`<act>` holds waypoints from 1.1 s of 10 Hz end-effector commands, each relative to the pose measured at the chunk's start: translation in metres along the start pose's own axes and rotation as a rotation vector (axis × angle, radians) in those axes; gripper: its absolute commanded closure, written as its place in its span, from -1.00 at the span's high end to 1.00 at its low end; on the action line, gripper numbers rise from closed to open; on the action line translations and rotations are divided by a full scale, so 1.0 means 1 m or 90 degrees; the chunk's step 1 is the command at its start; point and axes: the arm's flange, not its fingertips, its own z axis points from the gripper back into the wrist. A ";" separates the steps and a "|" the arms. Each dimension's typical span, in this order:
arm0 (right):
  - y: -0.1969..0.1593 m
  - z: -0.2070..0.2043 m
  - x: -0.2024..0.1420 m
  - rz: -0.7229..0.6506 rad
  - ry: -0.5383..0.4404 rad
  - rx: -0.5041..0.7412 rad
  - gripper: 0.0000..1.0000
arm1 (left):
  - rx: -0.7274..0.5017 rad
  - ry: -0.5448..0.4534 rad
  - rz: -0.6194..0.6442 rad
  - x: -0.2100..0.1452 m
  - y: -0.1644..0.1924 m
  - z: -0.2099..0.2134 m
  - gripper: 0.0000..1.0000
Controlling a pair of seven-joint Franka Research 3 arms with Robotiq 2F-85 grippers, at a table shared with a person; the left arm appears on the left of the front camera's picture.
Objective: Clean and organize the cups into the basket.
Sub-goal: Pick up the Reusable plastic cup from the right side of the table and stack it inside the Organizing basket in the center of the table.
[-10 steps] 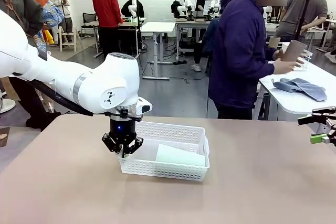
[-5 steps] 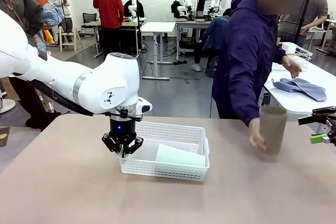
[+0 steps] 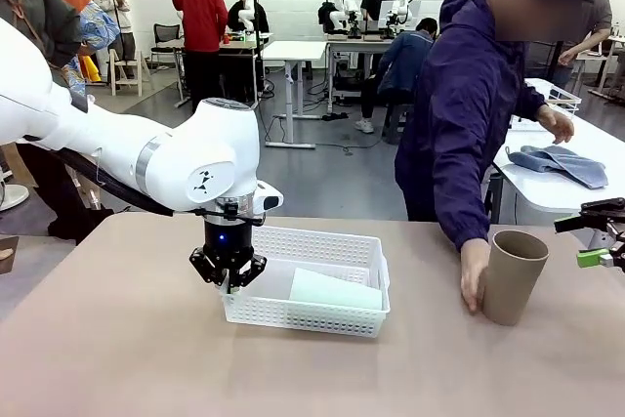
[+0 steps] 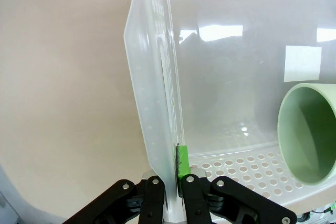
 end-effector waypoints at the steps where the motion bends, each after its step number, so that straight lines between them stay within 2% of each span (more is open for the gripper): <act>1: -0.001 0.001 0.001 -0.002 -0.001 -0.002 1.00 | 0.011 -0.003 0.000 -0.001 -0.001 -0.002 -1.00; 3: 0.000 0.000 0.000 0.000 0.000 0.000 1.00 | 0.011 -0.003 0.000 -0.001 -0.001 -0.002 -1.00; 4: -0.007 0.002 -0.015 0.002 0.001 0.001 1.00 | 0.011 -0.003 0.000 -0.001 -0.001 -0.002 -1.00; 5: -0.021 0.006 -0.039 -0.006 0.022 -0.045 1.00 | 0.011 -0.003 0.000 -0.001 -0.001 -0.002 -1.00; 7: -0.034 0.011 -0.072 -0.043 0.024 -0.050 1.00 | 0.011 -0.003 0.000 -0.001 -0.001 -0.002 -1.00; 9: -0.038 0.006 -0.088 -0.049 0.025 -0.056 1.00 | 0.011 -0.003 0.000 -0.001 -0.001 -0.002 -1.00; 11: -0.045 -0.017 -0.104 -0.058 0.032 -0.033 1.00 | 0.011 -0.003 0.000 -0.001 -0.001 -0.002 -1.00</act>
